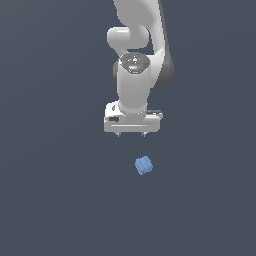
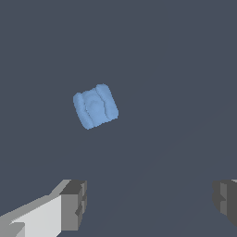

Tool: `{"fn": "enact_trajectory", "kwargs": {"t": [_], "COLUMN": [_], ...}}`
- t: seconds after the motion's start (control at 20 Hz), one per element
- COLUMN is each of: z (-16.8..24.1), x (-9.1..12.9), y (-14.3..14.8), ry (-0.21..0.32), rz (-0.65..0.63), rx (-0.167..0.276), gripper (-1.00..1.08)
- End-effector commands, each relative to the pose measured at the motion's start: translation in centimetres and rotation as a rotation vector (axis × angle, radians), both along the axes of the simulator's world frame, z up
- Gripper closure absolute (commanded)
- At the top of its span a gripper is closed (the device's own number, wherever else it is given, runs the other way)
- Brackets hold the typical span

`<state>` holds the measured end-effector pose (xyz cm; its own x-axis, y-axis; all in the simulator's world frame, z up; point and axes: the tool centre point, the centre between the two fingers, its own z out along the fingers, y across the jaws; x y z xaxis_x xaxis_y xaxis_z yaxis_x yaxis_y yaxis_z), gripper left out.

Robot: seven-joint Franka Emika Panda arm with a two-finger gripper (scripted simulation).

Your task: Pick up the object and move it to a goal position.

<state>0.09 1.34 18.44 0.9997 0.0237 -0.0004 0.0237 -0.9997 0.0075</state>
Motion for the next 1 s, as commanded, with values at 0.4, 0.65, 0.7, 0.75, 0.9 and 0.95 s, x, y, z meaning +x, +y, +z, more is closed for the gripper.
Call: {"fn": "enact_trajectory", "kwargs": {"t": [0.4, 0.65, 0.7, 0.75, 0.9, 0.95], "z": [-0.7, -0.8, -0.8, -0.9, -1.4, -1.6], "x": [-0.2, -0.2, -0.1, 0.0, 0.5, 0.7], "y": [3.3, 3.4, 3.4, 3.5, 3.6, 3.7], "ry": [0.004, 0.004, 0.004, 0.004, 0.004, 0.004], "rz": [0.071, 0.074, 0.077, 0.082, 0.101, 0.11], "rx": [0.014, 0.014, 0.014, 0.014, 0.013, 0.012], "gripper": [-0.92, -0.92, -0.92, -0.92, -0.92, -0.92]}}
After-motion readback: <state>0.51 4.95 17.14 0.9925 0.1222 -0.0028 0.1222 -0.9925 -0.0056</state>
